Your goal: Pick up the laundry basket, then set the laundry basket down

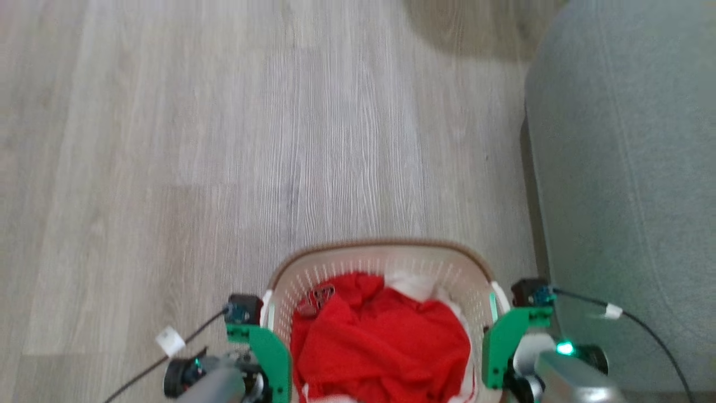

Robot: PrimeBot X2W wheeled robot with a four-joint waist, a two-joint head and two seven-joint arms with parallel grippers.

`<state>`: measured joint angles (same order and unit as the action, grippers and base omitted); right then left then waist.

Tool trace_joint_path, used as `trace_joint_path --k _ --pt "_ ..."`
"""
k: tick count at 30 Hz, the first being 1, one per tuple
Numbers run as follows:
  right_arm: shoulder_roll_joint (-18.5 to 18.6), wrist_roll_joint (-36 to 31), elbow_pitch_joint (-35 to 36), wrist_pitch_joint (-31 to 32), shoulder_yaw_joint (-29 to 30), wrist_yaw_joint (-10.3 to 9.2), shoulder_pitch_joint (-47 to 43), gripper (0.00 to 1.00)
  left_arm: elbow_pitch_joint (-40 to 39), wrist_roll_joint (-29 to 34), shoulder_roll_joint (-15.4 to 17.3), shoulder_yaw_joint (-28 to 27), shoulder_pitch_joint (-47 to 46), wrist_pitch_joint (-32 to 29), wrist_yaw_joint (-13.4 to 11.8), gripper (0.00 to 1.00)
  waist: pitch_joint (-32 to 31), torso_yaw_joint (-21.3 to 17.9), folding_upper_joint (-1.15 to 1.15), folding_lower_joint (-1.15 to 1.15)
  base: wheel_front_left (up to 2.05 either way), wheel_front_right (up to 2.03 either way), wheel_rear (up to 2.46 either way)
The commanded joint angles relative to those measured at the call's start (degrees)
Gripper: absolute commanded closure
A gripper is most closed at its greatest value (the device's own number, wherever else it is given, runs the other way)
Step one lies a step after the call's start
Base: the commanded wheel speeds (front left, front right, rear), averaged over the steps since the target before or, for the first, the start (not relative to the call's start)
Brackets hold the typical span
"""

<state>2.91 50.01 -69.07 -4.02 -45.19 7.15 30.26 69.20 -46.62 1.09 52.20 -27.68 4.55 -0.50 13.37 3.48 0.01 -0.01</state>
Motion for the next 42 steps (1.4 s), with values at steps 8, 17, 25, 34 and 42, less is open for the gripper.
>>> trace_joint_path --k 8,17,25,34,42 --pt "-0.03 3.7 0.26 0.71 -4.52 0.34 -4.19 1.0 0.11 -1.72 1.78 1.7 3.77 -0.88 0.02 1.0 -8.71 0.51 -0.01 0.01 0.0 0.0 0.0" --pt "-0.03 7.15 0.24 0.61 -7.91 0.34 -5.86 1.0 0.64 -2.98 1.78 3.47 5.48 -1.49 0.2 1.0 -11.92 0.4 -0.01 0.01 0.0 0.0 0.0" --pt "-0.03 9.91 -0.27 -0.09 -10.6 0.34 -5.81 1.0 0.91 -4.02 1.78 4.81 5.87 -1.65 0.21 1.0 -12.8 0.31 -0.01 0.01 0.0 0.0 0.0" --pt "-0.03 12.19 -0.78 -0.65 -12.98 0.34 -5.31 1.0 0.92 -4.9 1.78 6.04 5.77 -1.36 0.04 1.0 -13.19 0.46 -0.01 0.01 0.0 0.0 0.0" --pt "-0.03 13.78 -1.08 -0.93 -14.62 0.34 -4.99 1.0 0.98 -5.61 1.78 6.94 5.72 -1.41 -0.17 1.0 -13.28 0.51 -0.01 0.01 0.0 0.0 0.0"
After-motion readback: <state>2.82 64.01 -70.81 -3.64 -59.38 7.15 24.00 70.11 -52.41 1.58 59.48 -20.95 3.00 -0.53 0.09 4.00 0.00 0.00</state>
